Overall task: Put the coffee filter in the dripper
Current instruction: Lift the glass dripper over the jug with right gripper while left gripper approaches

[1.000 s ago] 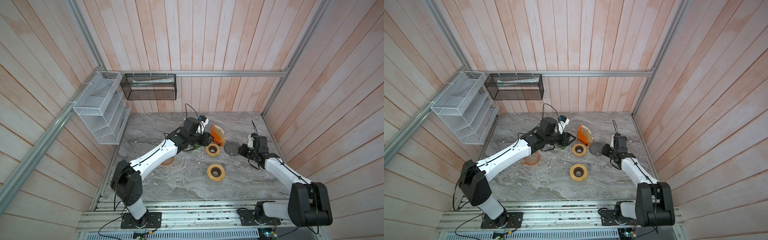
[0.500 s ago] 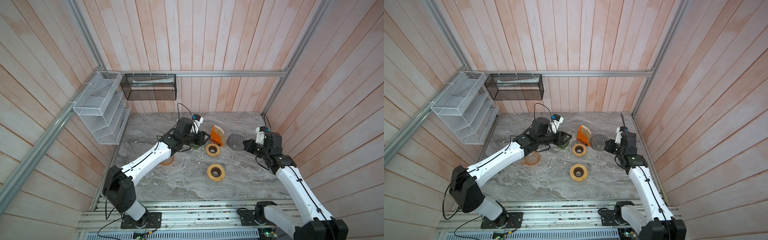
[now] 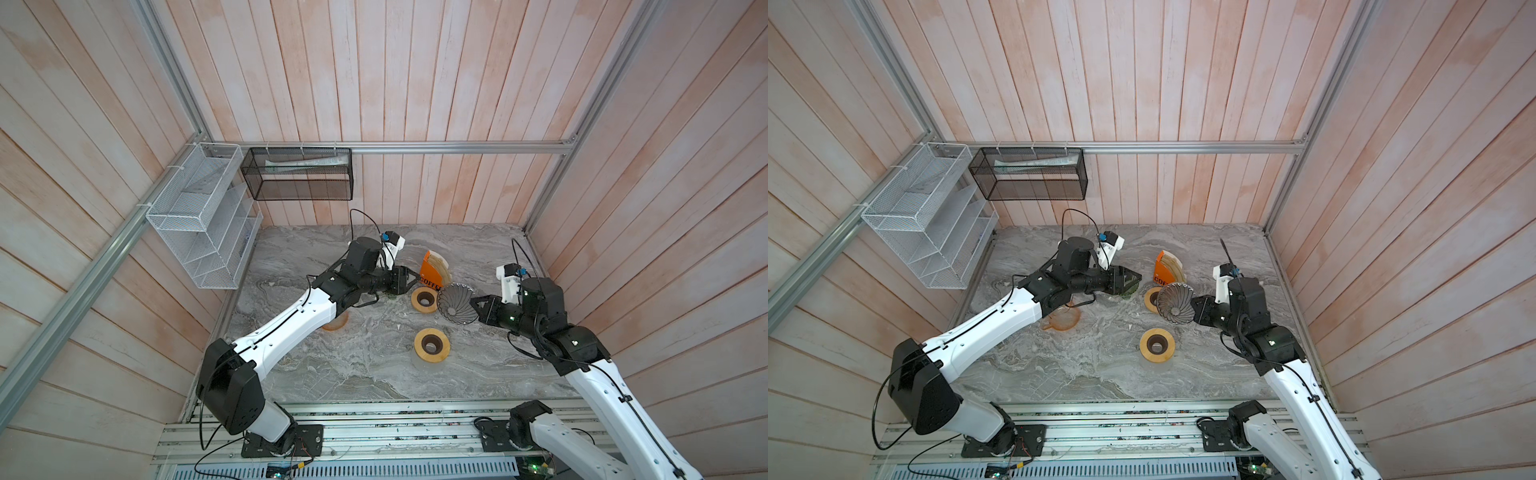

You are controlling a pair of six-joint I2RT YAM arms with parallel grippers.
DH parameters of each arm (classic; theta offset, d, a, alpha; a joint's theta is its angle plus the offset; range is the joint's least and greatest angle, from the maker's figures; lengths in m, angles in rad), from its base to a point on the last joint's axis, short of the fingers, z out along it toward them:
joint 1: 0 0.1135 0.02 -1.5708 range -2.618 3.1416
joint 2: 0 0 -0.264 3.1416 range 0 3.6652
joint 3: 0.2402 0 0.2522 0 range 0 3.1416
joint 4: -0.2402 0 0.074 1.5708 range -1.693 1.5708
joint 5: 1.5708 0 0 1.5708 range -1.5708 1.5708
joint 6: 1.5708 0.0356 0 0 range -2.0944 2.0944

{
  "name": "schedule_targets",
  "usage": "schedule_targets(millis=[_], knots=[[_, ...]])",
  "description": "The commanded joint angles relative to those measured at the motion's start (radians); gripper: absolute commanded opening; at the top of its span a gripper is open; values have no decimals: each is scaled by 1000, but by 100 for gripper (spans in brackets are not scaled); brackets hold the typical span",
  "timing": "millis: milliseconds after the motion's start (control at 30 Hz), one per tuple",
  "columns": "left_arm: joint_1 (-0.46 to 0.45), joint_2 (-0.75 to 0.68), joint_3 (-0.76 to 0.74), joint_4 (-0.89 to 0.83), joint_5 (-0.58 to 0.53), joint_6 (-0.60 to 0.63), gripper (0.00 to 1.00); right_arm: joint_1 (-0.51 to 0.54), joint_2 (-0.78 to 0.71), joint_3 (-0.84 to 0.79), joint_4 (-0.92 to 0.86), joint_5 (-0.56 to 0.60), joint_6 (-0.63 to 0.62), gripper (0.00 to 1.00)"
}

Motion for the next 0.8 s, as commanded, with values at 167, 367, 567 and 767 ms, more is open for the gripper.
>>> schedule_targets(millis=[167, 367, 567, 767], knots=[[3, -109, -111, -1, 78, -4, 40, 100, 27, 84, -122, 21, 31, 0], [1, -176, -170, -62, 104, 14, 39, 132, 39, 26, -79, -15, 53, 0], [1, -209, -208, -62, 104, 8, 38, 139, 63, -16, -30, -25, 76, 0], [1, -191, -216, -24, 108, 15, 36, 143, 74, -59, 29, -57, 115, 0]])
